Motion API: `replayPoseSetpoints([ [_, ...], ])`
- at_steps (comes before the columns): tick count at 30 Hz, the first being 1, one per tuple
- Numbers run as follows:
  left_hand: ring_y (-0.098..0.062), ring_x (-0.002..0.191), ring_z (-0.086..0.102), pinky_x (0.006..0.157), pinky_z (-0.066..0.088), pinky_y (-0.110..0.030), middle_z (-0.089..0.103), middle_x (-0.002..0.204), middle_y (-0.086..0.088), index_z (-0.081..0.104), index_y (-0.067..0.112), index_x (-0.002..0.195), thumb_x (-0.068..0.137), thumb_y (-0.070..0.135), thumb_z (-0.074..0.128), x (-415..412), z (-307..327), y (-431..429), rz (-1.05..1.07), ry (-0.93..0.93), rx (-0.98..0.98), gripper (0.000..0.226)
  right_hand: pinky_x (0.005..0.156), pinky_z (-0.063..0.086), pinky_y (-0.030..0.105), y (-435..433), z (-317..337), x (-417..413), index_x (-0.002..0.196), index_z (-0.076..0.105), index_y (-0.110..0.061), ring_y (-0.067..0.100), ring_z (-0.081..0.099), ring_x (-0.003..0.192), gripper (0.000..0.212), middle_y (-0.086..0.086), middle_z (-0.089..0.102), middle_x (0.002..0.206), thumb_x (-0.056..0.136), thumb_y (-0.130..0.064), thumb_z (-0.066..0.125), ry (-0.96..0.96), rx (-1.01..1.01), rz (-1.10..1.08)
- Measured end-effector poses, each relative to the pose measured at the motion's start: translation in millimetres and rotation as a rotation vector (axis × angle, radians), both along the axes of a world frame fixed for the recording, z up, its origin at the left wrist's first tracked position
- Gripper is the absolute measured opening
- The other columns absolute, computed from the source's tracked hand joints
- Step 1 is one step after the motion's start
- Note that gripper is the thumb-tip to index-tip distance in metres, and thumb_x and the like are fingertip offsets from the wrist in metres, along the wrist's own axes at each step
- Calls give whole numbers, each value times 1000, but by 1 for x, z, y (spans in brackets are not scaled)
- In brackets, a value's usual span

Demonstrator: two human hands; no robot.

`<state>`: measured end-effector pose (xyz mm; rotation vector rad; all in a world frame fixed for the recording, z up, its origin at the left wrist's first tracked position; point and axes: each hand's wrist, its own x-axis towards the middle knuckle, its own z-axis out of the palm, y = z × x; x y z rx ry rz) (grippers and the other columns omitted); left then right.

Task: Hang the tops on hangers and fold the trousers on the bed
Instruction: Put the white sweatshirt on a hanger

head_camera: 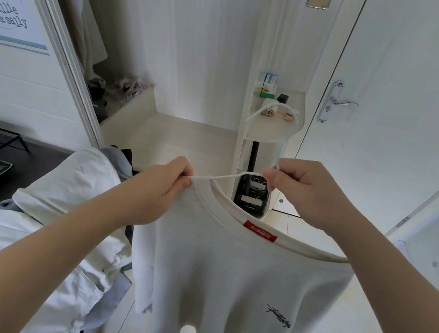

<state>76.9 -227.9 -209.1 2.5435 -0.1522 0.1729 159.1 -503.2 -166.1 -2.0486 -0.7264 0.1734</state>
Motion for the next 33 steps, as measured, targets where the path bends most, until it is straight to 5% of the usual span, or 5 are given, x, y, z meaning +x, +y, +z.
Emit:
replayPoseSetpoints([
  [5,-7,84,55,72,42,-18,61,85,6,57,18,101,104,26,42,1,-14,-1,83,-189,-119,17,49,36,17,-1,-2,8,83,72,-16,20,39,53,23,0,43,56,99,-28,60,98,1,83],
  [12,-9,74,50,66,36,-24,59,85,6,56,13,100,97,29,42,2,-10,40,264,-333,-206,20,100,49,33,-72,-38,41,116,69,-32,5,65,109,25,-12,72,111,92,-27,72,278,-183,19],
  [24,-17,81,53,68,35,-32,59,87,1,55,17,102,100,25,44,7,7,52,273,-382,-133,14,93,54,41,-59,-116,45,100,75,-22,16,66,95,9,8,75,102,95,-18,69,357,-56,-170],
  [28,-25,82,55,66,37,-35,62,90,-6,57,18,105,105,11,47,5,18,62,276,-341,-30,12,71,42,36,-52,-110,53,81,75,-21,15,52,72,10,11,65,75,87,-29,71,173,23,-254],
  [33,-13,85,54,73,38,-26,64,89,11,52,49,98,100,28,42,-5,31,87,259,-372,12,23,69,44,33,-52,-68,63,87,78,-23,15,58,74,11,8,74,83,93,-23,69,14,78,-304],
])
